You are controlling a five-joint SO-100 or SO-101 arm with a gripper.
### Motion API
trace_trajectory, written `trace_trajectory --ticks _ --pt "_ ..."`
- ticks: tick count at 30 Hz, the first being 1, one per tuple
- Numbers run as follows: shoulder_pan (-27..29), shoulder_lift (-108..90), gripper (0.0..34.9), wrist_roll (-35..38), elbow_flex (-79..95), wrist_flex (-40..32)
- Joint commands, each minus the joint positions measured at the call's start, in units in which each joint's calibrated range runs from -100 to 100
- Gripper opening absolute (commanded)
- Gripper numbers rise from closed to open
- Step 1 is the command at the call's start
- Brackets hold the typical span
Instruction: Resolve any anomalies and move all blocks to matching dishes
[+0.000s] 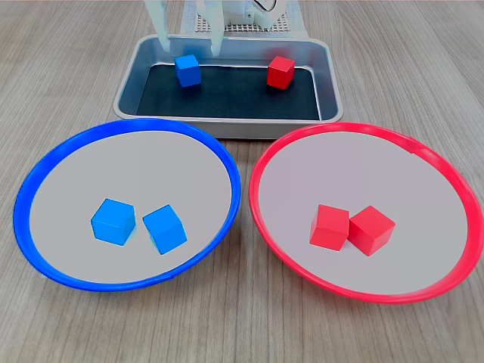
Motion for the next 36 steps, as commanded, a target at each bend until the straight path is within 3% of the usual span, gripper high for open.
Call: trace_trajectory --ticks 1,5,8,18,28,31,36 --pt "4.8 0.8 20.9 7.7 0.0 -1.2" --pt "9.6 1.3 20.8 11.8 2.3 -4.7" --pt "8.6 3.4 20.7 11.3 3.9 -8.9" --pt "4.8 5.4 21.0 10.6 4.4 -11.8" --pt "1.9 7.7 19.3 10.6 6.1 -16.1" --pt "1.4 8.1 14.7 10.5 6.8 -17.0" --pt "0.6 8.2 0.4 9.5 7.5 -17.2"
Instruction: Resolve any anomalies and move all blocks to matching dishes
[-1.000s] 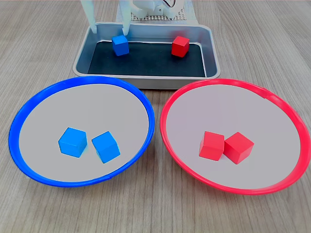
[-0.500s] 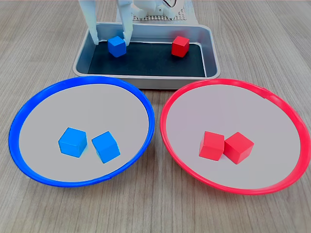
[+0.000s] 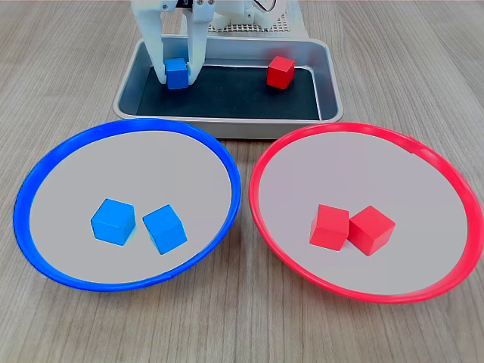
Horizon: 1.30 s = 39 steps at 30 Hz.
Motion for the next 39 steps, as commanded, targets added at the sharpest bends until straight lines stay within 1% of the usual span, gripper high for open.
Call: trace_trajectory --ticks 1,5,7,9,10,12,13,14,17,19,22,25,28,31,32,33,34,35,38,39 --pt "-0.5 0.0 0.4 -1.5 0.1 0.1" --pt "-1.8 -0.3 0.3 -4.6 -1.2 2.3" --pt "-4.5 -0.3 0.3 -10.2 -4.0 6.0" --pt "-8.7 0.1 0.3 -19.3 -8.4 10.1" --pt "-11.3 0.6 0.2 -25.4 -11.1 11.9" --pt "-15.5 2.4 0.2 -37.1 -17.3 12.0" --pt "-16.9 4.7 0.1 -44.7 -22.6 10.3" --pt "-16.8 9.0 0.1 -53.0 -30.0 7.8" --pt "-14.7 17.0 0.0 -62.1 -44.2 8.0" --pt "-13.4 23.9 0.0 -66.1 -55.6 9.3" --pt "-12.3 35.0 0.0 -69.1 -71.2 10.9" --pt "-11.9 44.3 0.0 -69.0 -81.2 10.8" --pt "-12.0 49.2 0.1 -66.2 -82.8 10.0" --pt "-12.2 49.5 0.7 -62.9 -77.6 7.3" --pt "-12.2 49.2 2.7 -62.3 -75.6 6.0" --pt "-12.2 49.0 5.6 -61.8 -74.1 5.4" --pt "-12.3 48.6 9.4 -61.3 -72.8 4.8" --pt "-12.3 48.2 12.5 -61.2 -71.5 4.0" --pt "-12.5 46.5 18.3 -60.8 -69.0 3.7" --pt "-12.6 45.5 18.7 -60.7 -68.3 4.0"
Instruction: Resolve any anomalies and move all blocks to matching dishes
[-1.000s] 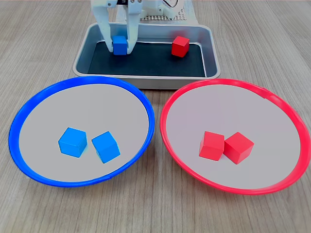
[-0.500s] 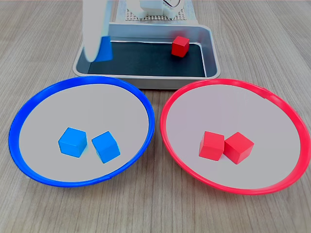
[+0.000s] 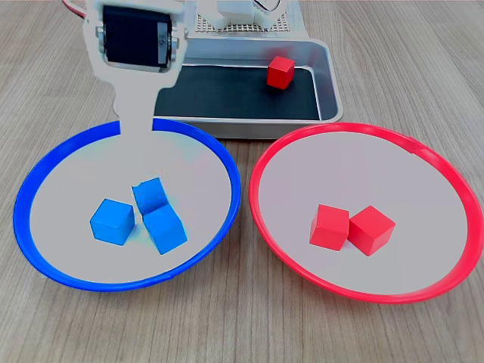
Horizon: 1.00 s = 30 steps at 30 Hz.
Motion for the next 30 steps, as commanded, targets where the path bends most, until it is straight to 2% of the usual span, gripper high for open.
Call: trace_trajectory --ticks 1,6,9,13,16,24,30 --pt "-0.7 -5.5 18.6 0.8 2.2 0.0" --pt "-3.0 -18.0 18.6 2.1 12.1 3.1" --pt "-5.1 -27.6 19.5 4.2 19.7 8.9" --pt "-10.8 -43.7 17.6 8.9 36.9 16.4" --pt "-15.0 -51.0 19.4 11.4 46.7 18.9" --pt "-19.9 -53.4 23.6 14.3 54.4 21.8" --pt "-21.8 -47.1 22.8 15.7 54.6 20.4"
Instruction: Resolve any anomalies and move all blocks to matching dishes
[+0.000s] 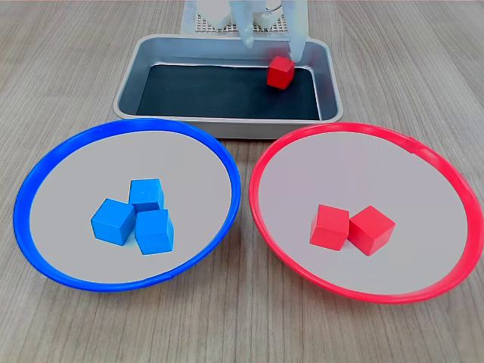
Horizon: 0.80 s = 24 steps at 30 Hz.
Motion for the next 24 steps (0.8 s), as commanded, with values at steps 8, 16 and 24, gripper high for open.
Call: trace_trajectory --ticks 8,16,24 --pt "-2.2 10.0 19.3 1.7 -0.6 -5.1" --pt "-4.3 13.1 15.8 1.3 -0.6 -7.7" --pt "-4.2 12.7 0.3 1.6 -0.7 -8.4"
